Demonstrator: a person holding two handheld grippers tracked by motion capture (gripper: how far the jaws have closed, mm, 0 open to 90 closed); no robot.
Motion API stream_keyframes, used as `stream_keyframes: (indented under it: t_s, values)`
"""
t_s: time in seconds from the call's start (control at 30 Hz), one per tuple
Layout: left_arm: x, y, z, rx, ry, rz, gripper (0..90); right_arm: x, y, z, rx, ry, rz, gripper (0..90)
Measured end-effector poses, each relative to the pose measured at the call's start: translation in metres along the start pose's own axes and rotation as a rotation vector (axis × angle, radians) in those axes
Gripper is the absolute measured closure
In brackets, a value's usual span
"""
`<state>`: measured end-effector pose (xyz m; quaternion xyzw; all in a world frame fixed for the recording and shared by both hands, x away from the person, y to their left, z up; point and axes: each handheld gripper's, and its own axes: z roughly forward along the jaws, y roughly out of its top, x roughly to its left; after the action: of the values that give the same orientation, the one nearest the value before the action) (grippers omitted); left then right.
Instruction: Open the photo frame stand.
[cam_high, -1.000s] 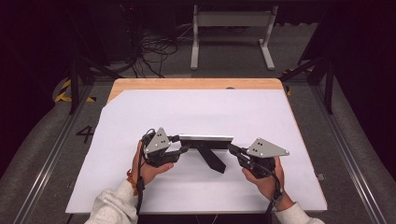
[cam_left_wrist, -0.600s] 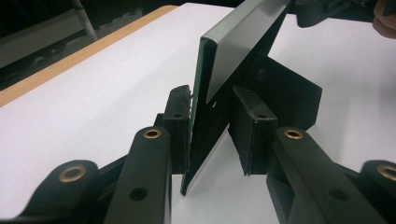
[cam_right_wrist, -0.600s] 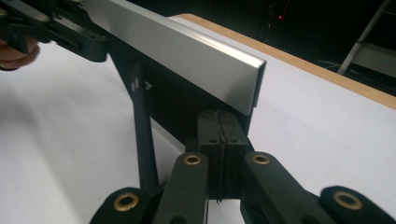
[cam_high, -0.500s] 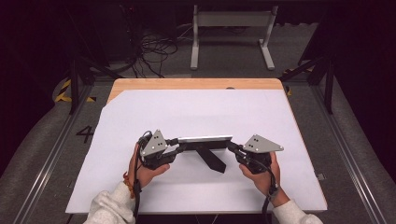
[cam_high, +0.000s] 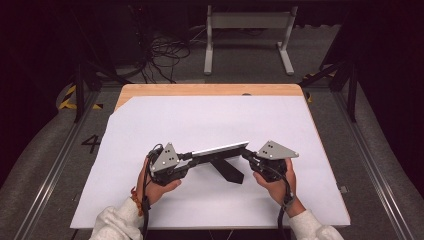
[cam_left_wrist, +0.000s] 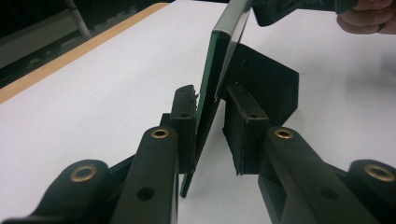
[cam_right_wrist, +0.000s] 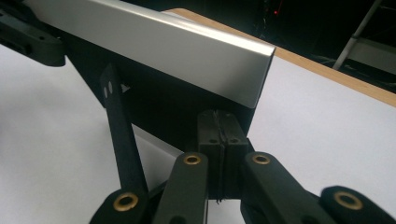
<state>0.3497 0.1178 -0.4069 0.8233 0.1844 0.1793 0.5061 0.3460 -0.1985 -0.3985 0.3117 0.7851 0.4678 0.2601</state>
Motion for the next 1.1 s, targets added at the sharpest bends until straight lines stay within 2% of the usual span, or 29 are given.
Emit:
stream_keyframes:
  t_s: [0.2, 0.53, 1.1]
  values:
    - [-0.003, 0.001, 0.0, -0.001, -0.014, 0.007, 77.9, -0.002, 0.001, 0.005, -0.002, -0.006, 0.009, 90.0]
    - [-0.007, 0.001, 0.001, 0.0, -0.028, 0.012, 77.8, -0.005, 0.003, 0.011, -0.008, -0.018, 0.023, 89.2]
    - [-0.018, 0.003, 0.008, 0.024, -0.05, 0.034, 77.9, 0.003, 0.008, 0.014, -0.016, 0.003, 0.016, 88.9]
